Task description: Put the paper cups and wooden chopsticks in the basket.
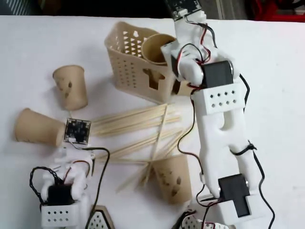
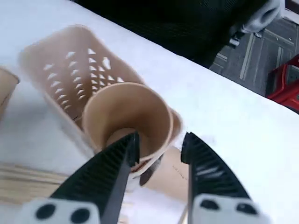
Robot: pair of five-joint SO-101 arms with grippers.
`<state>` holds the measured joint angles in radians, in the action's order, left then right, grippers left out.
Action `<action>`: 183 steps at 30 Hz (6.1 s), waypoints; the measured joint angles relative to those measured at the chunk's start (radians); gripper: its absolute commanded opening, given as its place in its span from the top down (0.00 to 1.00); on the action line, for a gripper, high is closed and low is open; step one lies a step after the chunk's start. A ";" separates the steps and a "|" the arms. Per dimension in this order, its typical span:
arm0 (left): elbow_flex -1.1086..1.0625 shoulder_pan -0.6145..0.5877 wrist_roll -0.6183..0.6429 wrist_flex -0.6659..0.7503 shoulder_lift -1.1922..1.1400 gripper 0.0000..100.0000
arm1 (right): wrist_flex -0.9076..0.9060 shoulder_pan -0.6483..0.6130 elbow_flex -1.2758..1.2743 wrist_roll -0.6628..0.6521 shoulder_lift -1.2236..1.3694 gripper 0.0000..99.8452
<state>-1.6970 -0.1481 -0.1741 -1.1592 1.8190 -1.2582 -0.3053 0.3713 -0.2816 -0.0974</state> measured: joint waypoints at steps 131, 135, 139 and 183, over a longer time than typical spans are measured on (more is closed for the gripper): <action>0.000 0.000 0.000 0.000 0.000 0.97 | -0.285 -0.190 -0.325 -0.454 -0.603 0.98; 0.000 0.000 0.000 0.000 0.000 0.97 | -0.157 -0.190 -0.325 -0.454 -0.603 0.98; 0.000 0.000 0.000 0.000 0.000 0.97 | -0.060 -0.190 -0.325 -0.453 -0.603 0.98; 0.000 0.000 0.000 0.000 0.000 0.97 | -0.402 -0.094 -0.250 -0.064 0.218 0.80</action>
<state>-1.6970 -0.1481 -0.1741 -1.1592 1.8190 -1.6602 -0.3989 0.1212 -0.3460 0.1204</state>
